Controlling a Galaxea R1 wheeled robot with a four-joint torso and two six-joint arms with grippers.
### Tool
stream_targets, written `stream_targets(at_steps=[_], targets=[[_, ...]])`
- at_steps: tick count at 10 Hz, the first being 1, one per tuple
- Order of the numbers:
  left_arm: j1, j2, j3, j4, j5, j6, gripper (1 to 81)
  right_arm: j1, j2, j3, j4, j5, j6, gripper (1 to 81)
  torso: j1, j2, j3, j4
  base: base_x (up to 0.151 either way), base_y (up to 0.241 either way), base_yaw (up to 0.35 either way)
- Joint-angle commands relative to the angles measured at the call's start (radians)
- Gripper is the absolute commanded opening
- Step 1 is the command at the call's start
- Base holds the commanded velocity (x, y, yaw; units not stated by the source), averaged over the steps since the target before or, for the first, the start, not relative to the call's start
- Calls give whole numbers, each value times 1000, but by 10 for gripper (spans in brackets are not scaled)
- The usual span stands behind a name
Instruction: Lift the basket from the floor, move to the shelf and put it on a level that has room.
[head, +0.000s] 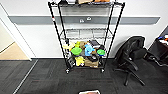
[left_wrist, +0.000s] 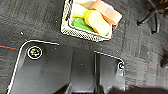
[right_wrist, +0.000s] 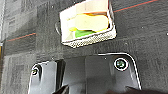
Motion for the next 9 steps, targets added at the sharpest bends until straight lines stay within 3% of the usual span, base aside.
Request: stream_targets(at_steps=[1,3,5,9], targets=[[-25,-8,2,1,70,0,811,27,-5,-22,12,-51,3,811,61,-95,0,0,0,0,0],[-24,-8,-15,1,71,0,811,21,-2,-36,14,-51,3,811,102,-160,-82,0,0,0,0],[-25,-7,-15,1,73,-1,811,18,0,-47,15,-51,6,811,134,-211,-118,0,0,0,0],[-33,-4,-41,-6,71,-3,811,22,-3,-87,14,-53,25,811,218,-343,-239,0,0,0,0]])
